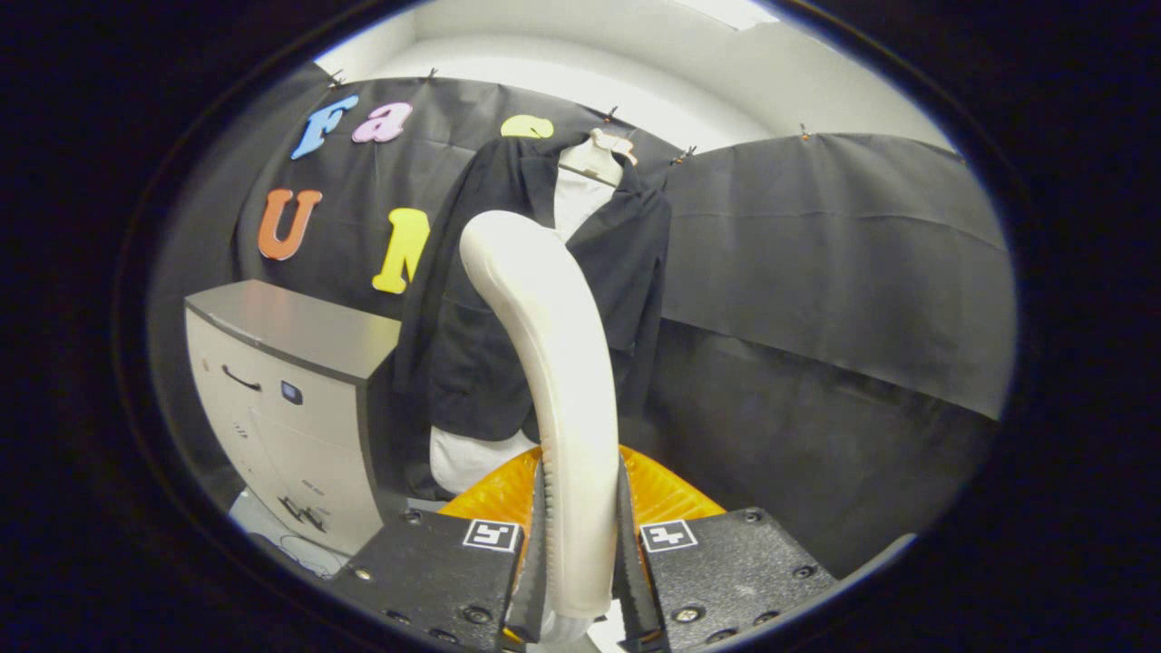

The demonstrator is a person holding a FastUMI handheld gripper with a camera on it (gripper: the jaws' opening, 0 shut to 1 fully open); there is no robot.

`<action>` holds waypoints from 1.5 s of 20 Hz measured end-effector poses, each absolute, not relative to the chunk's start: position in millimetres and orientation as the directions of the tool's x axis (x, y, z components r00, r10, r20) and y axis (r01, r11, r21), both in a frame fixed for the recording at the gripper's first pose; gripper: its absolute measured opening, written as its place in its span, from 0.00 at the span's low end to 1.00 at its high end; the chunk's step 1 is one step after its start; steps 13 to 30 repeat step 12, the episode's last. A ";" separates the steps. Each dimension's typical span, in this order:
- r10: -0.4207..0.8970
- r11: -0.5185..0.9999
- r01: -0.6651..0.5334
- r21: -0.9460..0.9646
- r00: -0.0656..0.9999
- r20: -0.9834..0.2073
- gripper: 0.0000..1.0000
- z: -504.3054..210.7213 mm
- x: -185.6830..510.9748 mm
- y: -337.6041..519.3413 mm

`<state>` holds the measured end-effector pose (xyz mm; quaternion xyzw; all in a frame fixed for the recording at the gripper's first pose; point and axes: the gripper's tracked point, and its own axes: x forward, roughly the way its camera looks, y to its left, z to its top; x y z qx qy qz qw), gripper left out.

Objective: Iron the clothes twice with a garment steamer, once on the left side and once on the right side.

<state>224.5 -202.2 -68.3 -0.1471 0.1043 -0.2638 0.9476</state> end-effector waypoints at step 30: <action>-0.270 0.938 0.263 -0.224 0.963 -0.001 0.35 -27.1 209.7 -146.0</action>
